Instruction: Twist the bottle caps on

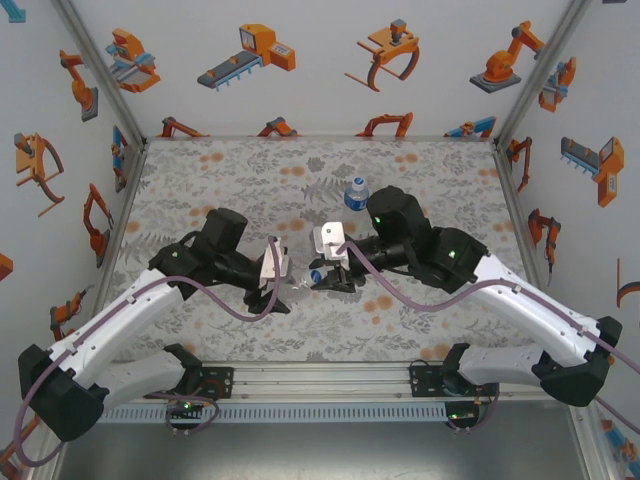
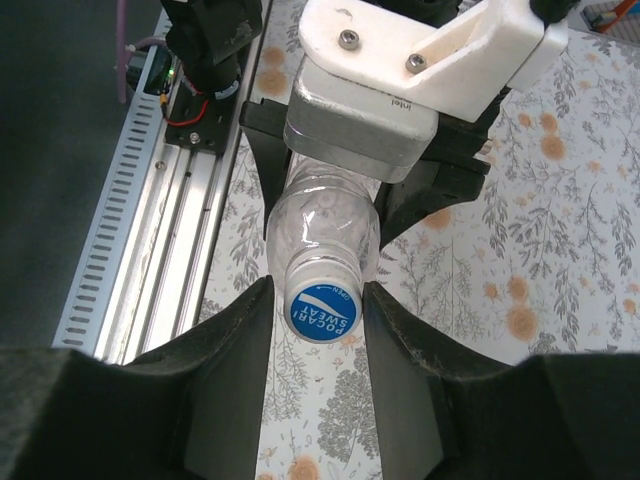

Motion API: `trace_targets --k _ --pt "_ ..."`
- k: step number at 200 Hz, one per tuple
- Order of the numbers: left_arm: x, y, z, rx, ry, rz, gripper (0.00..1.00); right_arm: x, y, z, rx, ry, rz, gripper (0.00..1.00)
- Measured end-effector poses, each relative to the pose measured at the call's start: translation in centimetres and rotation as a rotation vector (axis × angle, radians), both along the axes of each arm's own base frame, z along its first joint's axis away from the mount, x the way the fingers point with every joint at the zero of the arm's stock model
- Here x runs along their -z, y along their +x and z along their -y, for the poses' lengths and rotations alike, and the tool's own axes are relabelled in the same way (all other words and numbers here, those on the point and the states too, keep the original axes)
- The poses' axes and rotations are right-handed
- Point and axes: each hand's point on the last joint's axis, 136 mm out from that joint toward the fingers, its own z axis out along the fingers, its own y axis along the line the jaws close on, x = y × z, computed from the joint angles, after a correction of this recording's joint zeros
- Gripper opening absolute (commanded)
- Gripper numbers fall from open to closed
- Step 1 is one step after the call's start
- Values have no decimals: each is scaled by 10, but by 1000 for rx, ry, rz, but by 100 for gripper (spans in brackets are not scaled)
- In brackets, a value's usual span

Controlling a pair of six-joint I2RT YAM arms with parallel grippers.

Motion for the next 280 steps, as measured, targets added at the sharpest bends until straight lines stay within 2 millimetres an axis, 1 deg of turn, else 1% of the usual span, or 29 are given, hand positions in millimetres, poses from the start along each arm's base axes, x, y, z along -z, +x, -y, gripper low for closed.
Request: trace_targets --k 33,41,65,97,118,128,136,178,207,226,241,259,280 --pt "-2 -1 0 5 -7 0 0 5 3 -1 20 -16 6 40" --pt "-2 -2 0 6 -8 -1 0 7 4 -1 27 -23 6 38" --pt "-2 -1 0 5 -7 -1 0 8 5 -1 32 -26 8 27" --pt "-2 -1 0 4 -6 0 0 8 7 -1 53 -27 -22 15" --pt "1 0 -1 -6 7 2 0 10 11 -3 109 -29 -101 6" --pt "2 0 -2 -10 16 -2 0 12 15 -4 159 -29 -170 1" --pt "4 1 -3 -17 26 -2 0 14 20 -5 209 -29 -232 0" --pt "13 12 -9 -84 81 9 0 30 49 -6 570 -30 -669 0" --pt "22 20 -14 -141 135 11 0 49 69 -3 838 -17 -1008 0" --pt "26 24 -18 -173 162 11 0 62 77 0 975 9 -1180 2" --pt "30 27 -20 -190 180 8 0 69 81 1 1041 24 -1267 5" --pt "33 28 -22 -205 194 6 0 74 84 1 1083 31 -1320 11" --pt "34 29 -22 -213 197 5 0 75 86 2 1105 37 -1332 32"
